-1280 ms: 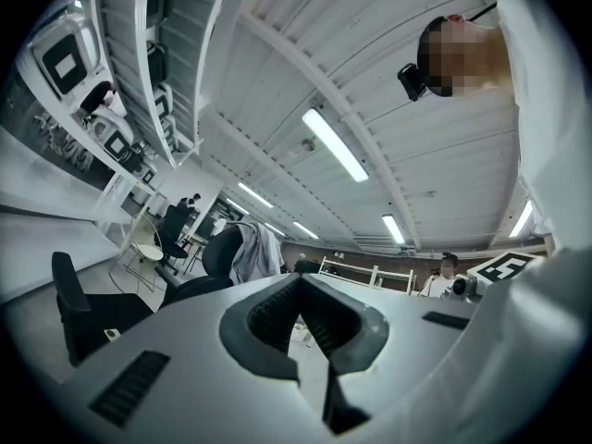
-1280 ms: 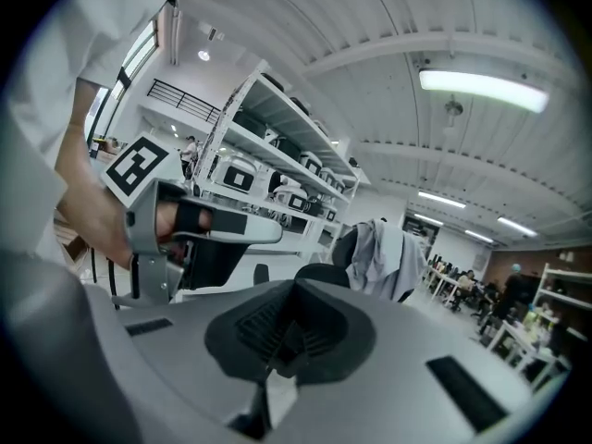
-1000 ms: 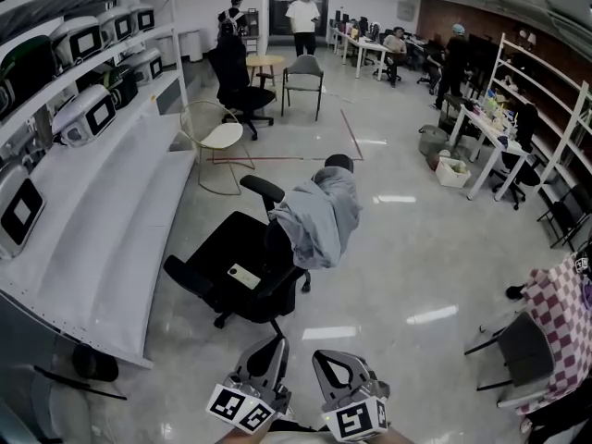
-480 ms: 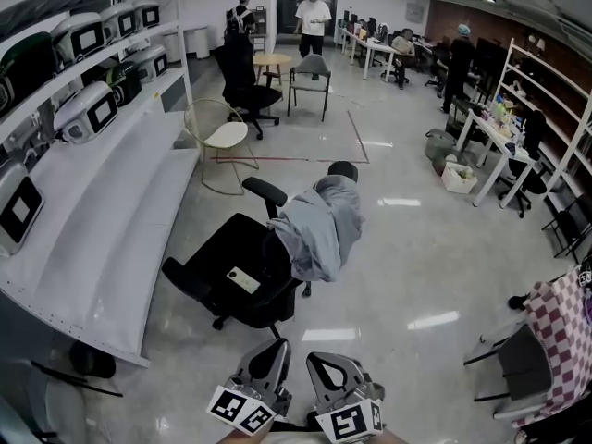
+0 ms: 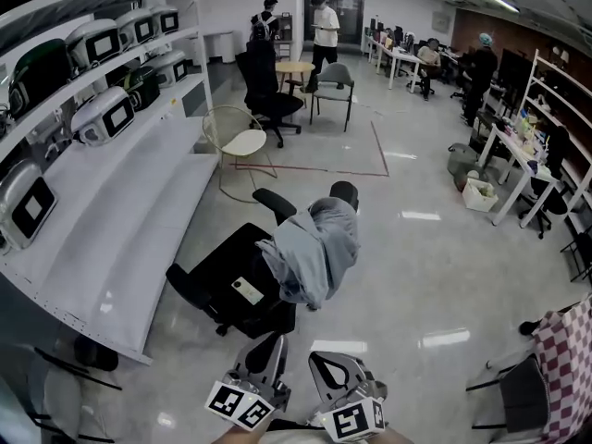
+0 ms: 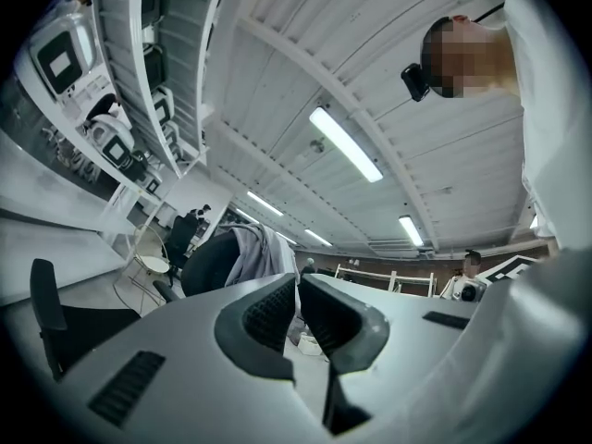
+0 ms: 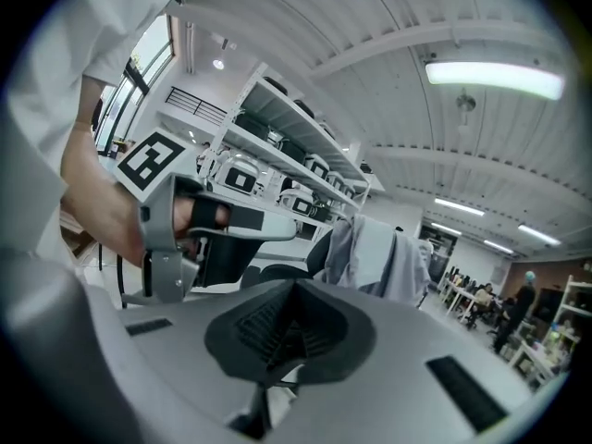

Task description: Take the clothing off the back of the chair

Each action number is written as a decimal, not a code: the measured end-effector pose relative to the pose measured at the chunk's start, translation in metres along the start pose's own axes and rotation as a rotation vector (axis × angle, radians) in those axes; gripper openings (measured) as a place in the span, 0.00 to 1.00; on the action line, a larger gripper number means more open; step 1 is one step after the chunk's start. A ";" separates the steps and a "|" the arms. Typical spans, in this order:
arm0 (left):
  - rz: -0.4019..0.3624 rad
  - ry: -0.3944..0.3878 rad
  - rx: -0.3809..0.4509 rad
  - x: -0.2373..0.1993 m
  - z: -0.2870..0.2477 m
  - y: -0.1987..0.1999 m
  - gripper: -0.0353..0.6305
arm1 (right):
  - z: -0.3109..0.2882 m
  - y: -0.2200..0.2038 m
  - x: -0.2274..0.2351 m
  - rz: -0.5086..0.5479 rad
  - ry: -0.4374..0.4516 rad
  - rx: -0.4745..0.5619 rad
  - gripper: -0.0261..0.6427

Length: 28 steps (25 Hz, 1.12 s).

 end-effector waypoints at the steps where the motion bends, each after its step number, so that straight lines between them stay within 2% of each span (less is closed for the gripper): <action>1: -0.008 0.009 0.007 0.001 -0.005 -0.001 0.07 | 0.001 -0.002 0.005 0.000 0.007 0.006 0.06; 10: -0.045 0.060 -0.003 -0.003 -0.032 -0.007 0.08 | -0.004 -0.014 0.030 -0.016 0.021 0.034 0.06; 12: -0.035 0.067 -0.010 -0.011 -0.037 -0.006 0.22 | -0.009 -0.012 0.032 -0.021 0.013 0.034 0.06; 16: -0.020 0.061 -0.018 -0.024 -0.045 -0.004 0.31 | -0.017 -0.009 0.031 -0.026 -0.002 0.031 0.06; 19: -0.009 0.053 -0.032 -0.029 -0.057 -0.005 0.44 | -0.019 -0.012 0.036 -0.030 -0.025 0.018 0.06; 25: 0.001 0.040 -0.063 -0.039 -0.079 -0.010 0.57 | -0.019 -0.017 0.050 -0.033 -0.082 -0.003 0.06; 28: 0.006 0.034 -0.079 -0.042 -0.090 -0.012 0.60 | -0.019 -0.018 0.058 -0.034 -0.101 -0.015 0.06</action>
Point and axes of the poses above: the fingertips, and each gripper's own axes: z backward along the fingers, x to its right, y out of its top, the point moved 3 cm from there along z, backward along the fingers, and after that the axes turned 10 degrees about x, right-handed, at the moved point
